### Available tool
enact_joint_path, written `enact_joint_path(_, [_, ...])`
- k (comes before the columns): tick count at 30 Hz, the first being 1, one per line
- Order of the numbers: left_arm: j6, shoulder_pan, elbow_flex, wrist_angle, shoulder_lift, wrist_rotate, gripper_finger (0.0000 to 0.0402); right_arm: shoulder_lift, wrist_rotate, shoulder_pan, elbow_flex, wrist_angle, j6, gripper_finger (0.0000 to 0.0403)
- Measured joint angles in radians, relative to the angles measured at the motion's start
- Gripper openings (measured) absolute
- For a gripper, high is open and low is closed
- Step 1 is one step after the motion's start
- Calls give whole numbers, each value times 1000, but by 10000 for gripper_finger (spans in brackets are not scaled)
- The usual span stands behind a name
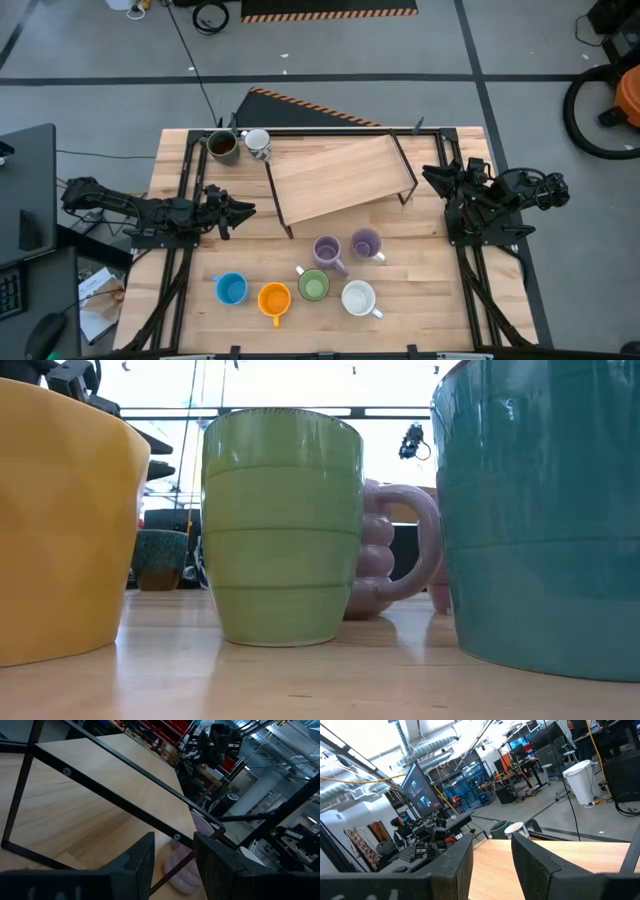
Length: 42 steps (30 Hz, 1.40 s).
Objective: Place coffee mugs
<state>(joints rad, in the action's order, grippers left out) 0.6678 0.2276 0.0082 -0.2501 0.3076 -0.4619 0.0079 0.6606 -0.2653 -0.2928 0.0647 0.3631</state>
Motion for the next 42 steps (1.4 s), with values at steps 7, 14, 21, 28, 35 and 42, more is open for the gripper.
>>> enact_joint_path(7, [0,0,0,0,0,0,142,0,1,0,0,-26,-5,140])
enact_joint_path(14, [1,0,0,-15,0,-4,142,0,35,0,0,-185,-86,140])
enact_joint_path(21, [165,0,0,-131,0,-12,142,0,28,0,0,-367,-145,140])
enact_joint_path(28, [324,0,0,-217,0,-12,142,0,12,0,0,-430,-78,140])
enact_joint_path(35, [487,-1,0,-335,0,-5,142,0,114,0,0,-430,-44,140])
enact_joint_path(42, [352,-1,1,-576,0,100,142,75,203,0,-7,-470,9,140])
